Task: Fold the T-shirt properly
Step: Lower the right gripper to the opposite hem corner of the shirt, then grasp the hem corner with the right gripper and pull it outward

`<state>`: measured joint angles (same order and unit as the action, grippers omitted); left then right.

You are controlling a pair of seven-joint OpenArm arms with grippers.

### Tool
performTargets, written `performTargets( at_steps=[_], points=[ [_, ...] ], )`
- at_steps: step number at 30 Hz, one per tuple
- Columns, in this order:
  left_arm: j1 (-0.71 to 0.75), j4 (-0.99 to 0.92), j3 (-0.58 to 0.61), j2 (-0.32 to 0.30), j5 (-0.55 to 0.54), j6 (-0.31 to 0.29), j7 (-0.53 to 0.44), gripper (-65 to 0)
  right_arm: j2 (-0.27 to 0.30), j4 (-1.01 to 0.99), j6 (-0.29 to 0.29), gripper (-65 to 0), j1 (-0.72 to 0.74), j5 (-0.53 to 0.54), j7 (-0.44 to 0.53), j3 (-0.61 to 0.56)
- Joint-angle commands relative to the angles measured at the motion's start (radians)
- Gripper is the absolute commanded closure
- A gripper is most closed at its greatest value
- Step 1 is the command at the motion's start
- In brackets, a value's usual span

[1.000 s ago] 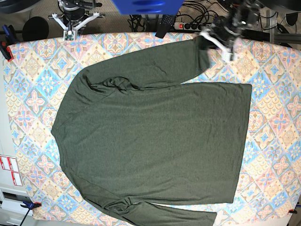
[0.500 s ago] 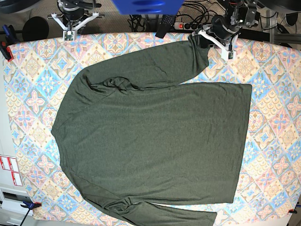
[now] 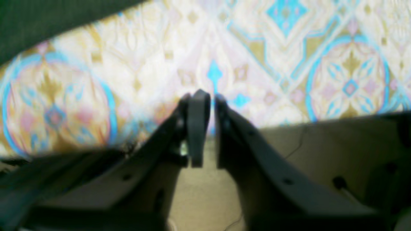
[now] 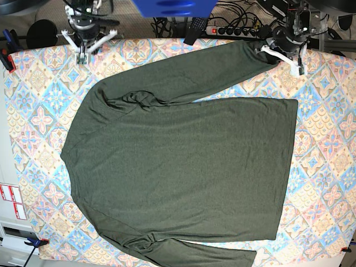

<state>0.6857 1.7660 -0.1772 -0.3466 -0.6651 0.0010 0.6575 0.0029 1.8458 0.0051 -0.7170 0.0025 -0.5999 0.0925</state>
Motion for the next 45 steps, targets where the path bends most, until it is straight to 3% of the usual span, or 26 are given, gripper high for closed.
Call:
performTargets(
  at_steps=[1,7,10,17,22,35,45],
  points=[
    [0.019,0.048,-0.017,-0.009,-0.003,-0.005,-0.012,0.0,0.004,0.018,-0.003,-9.5,0.003,-0.002,0.010,0.008],
    [0.039,0.130,-0.043,-0.012,0.001,-0.005,-0.012,0.0,0.004,0.015,-0.003,-11.7,0.086,0.000,0.001,0.003],
    [0.039,0.130,-0.051,-0.012,0.001,-0.005,-0.012,0.0,0.004,0.010,-0.001,-11.9,0.139,0.000,-0.064,0.002],
    [0.041,0.130,-0.051,-0.012,0.001,-0.006,-0.012,0.0,0.004,0.008,-0.001,-26.3,0.270,0.001,-0.214,0.008],
    [0.041,0.130,-0.051,-0.012,0.003,-0.006,-0.012,0.0,0.004,-0.007,-0.001,-29.2,0.336,0.009,-0.243,0.005],
    [0.039,0.128,-0.051,-0.012,0.005,-0.006,-0.011,0.0,0.033,-0.262,-0.001,-29.2,0.392,0.433,-0.237,0.102],
    [0.039,0.127,-0.045,-0.012,0.005,-0.006,-0.008,0.0,0.033,-0.326,-0.001,-29.1,0.392,0.462,-0.236,0.115]
  ],
)
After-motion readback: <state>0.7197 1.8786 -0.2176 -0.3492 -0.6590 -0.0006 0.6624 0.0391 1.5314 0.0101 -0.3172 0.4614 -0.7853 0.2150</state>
